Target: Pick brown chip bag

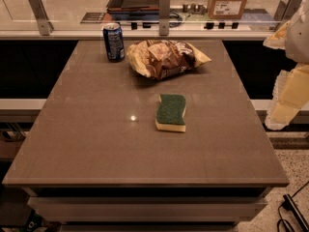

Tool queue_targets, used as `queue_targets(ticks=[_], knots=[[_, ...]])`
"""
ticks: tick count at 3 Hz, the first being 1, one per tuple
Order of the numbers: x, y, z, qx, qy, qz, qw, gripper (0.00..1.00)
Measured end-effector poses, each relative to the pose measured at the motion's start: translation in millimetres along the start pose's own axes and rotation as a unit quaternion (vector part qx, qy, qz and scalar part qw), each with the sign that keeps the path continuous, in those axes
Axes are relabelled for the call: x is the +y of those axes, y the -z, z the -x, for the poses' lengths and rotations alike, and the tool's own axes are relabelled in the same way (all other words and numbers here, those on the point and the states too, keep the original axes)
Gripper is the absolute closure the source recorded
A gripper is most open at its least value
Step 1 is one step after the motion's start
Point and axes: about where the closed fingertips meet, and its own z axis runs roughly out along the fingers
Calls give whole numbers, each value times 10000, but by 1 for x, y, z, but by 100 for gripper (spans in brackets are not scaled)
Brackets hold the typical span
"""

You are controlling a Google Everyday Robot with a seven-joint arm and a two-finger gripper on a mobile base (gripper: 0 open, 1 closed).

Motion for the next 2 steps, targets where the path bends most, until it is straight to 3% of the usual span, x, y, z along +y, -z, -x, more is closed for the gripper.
queue_targets(ticks=[1,2], knots=[[0,0,0,0,0,-1,10000,0],[-20,-7,12,123,238,-210,9994,0]])
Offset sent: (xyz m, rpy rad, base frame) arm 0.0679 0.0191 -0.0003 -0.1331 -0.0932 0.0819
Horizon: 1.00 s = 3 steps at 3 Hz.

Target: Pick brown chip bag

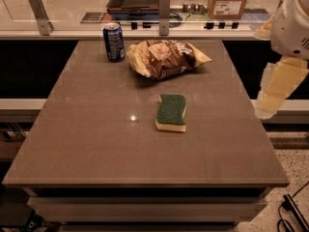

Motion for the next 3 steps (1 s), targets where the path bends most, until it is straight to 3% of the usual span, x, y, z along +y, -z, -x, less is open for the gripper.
queue_targets(ticks=[2,3], knots=[[-68,-40,52,45,826,-577,9949,0],[-93,-57,73,-136,1024,-699,9922,0]])
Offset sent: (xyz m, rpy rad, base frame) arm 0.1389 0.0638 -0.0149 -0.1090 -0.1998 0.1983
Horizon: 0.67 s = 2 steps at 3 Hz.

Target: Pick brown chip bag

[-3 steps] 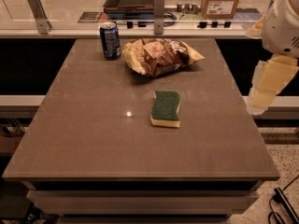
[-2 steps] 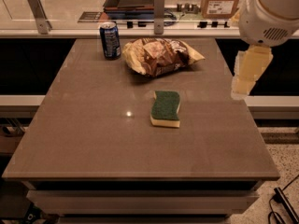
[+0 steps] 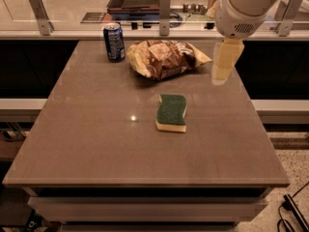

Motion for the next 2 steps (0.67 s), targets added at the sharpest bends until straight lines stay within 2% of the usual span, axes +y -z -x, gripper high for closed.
queue_targets(ticks=[1,2], knots=[[-28,-26,14,-372,98,-48,9992,0],[-47,-52,25,-790,51,-29,9969,0]])
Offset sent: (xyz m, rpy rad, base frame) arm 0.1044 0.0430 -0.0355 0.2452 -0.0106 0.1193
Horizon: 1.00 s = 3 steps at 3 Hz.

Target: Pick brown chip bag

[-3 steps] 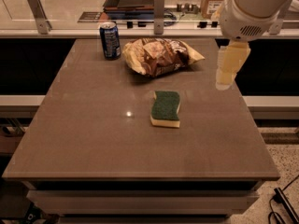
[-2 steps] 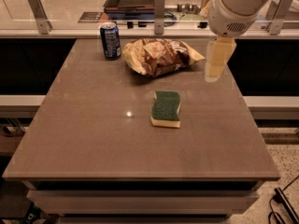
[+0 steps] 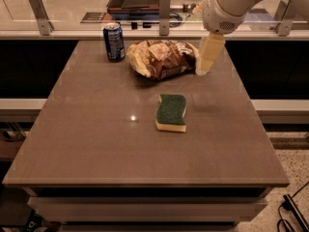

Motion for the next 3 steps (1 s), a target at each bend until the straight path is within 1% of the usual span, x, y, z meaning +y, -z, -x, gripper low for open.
queue_targets(ticks=[1,2,3], knots=[[-20,-54,18,-527,-166,-16,9985,0],[-20,-56,19,-528,-169,-26,9985,0],[-21,-65,17,-341,-116,-57,9993,0]])
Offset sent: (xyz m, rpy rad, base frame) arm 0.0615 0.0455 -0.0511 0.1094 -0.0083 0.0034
